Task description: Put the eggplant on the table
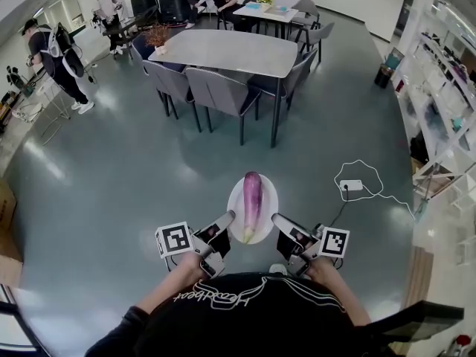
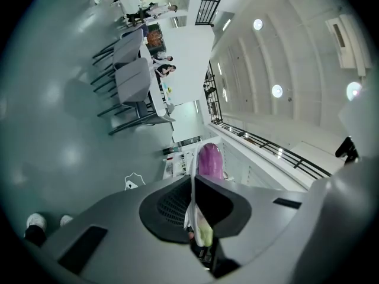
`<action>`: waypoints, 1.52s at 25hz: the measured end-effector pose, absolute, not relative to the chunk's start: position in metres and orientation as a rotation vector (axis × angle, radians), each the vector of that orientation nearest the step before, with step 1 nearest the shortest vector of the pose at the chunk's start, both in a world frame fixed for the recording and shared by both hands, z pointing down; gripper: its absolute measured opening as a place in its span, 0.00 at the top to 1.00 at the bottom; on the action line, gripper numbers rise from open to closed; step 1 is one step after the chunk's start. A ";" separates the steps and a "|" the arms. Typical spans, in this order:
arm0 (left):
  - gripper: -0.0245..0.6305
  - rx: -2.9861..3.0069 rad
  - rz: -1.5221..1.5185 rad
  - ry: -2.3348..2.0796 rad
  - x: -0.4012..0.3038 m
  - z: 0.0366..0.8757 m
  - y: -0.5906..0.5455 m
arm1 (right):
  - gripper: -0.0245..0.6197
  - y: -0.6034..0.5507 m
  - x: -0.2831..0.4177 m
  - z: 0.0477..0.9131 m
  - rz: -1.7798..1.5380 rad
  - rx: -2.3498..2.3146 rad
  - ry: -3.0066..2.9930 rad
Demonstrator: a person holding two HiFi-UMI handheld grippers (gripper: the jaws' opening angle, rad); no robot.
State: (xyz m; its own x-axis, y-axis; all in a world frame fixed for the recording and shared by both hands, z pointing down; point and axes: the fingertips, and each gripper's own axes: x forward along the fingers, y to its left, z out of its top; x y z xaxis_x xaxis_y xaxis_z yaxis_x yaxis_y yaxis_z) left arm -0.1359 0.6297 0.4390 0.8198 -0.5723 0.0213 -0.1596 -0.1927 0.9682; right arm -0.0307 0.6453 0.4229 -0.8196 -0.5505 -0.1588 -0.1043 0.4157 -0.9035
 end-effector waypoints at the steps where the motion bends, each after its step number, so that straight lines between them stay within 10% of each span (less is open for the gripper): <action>1: 0.93 1.751 -0.415 -0.562 -0.136 0.438 0.630 | 0.93 0.646 -0.031 0.422 -1.386 -0.555 2.239; 38: 0.93 1.740 -0.334 -0.579 -0.088 0.471 0.481 | 0.93 0.494 0.021 0.465 -1.449 -0.572 2.117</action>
State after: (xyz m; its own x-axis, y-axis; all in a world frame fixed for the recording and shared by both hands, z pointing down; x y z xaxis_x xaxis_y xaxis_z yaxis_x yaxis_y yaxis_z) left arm -0.0884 0.4809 0.4706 0.8344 -0.5452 0.0814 -0.2019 -0.1648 0.9654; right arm 0.0206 0.4939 0.4646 -0.7823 -0.5989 -0.1712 -0.0574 0.3429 -0.9376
